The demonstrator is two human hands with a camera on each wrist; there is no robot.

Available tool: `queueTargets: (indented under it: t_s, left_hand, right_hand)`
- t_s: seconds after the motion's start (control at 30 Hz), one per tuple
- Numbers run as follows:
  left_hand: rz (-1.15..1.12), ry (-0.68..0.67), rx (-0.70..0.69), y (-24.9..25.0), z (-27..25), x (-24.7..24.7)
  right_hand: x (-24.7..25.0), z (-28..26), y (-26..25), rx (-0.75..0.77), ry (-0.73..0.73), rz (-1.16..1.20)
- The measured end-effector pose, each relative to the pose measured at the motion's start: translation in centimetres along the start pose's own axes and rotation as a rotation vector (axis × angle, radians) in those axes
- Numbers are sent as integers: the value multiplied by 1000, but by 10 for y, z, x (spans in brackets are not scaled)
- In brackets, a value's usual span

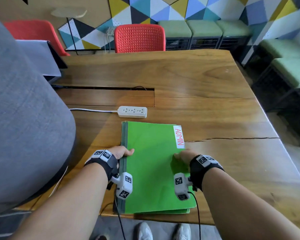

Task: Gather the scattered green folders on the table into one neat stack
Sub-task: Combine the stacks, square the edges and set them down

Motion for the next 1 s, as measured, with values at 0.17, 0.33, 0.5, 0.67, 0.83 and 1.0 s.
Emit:
queueTargets:
  t_s: [0.17, 0.33, 0.5, 0.67, 0.83, 1.0]
  left_hand:
    - [-330, 7, -194, 66, -30, -7]
    - [-580, -42, -419, 147, -90, -25]
    - [-470, 10, -723, 214, -126, -40]
    - [-462, -8, -826, 241, -133, -52]
    - [-524, 30, -804, 240, -130, -65]
    - [-425, 68, -726, 227, -99, -68]
  right_hand:
    - [45, 2, 2, 54, 46, 423]
    - [128, -35, -46, 375, 195, 553]
    - [198, -61, -74, 683, 312, 539]
    - [225, -70, -76, 812, 253, 572]
    - [230, -60, -74, 788, 177, 665]
    - [224, -47, -77, 769, 133, 613]
Point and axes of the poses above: each hand's wrist, its own z-axis towards the middle knuckle, its own x-axis out of the back of the hand, y = z × x, the point moved 7 cm from there along z, towards the middle knuckle, and after that the axes turned 1 degree about -y, right-handed, at the moved point
